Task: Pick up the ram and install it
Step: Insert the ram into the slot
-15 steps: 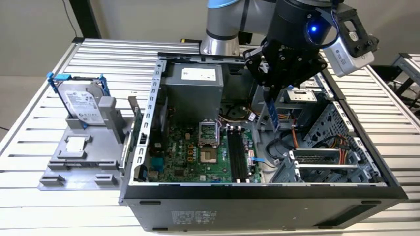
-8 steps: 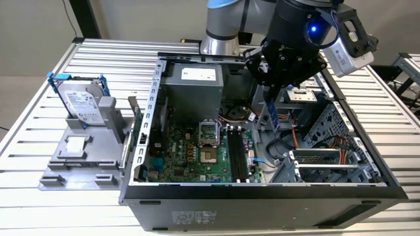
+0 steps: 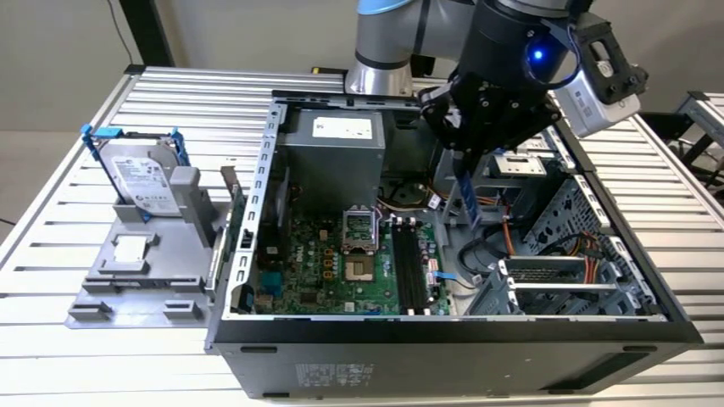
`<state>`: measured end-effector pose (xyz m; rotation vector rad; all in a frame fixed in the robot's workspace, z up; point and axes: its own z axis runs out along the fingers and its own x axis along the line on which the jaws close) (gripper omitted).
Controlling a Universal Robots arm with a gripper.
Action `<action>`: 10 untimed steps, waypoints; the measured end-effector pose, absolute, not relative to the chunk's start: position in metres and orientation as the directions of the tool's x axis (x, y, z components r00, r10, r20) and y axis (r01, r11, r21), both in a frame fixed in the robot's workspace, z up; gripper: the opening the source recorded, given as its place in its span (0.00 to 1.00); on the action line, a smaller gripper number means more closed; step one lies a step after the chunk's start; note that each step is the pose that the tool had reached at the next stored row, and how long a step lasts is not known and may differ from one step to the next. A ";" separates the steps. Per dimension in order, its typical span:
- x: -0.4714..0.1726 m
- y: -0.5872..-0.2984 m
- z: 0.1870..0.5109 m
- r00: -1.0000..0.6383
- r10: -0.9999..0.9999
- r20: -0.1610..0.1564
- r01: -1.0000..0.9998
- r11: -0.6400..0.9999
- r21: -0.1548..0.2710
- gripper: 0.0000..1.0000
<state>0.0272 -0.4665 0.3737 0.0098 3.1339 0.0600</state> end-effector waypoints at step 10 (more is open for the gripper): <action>0.027 -0.465 0.356 -1.000 0.007 -0.005 0.007 0.999 0.036 0.00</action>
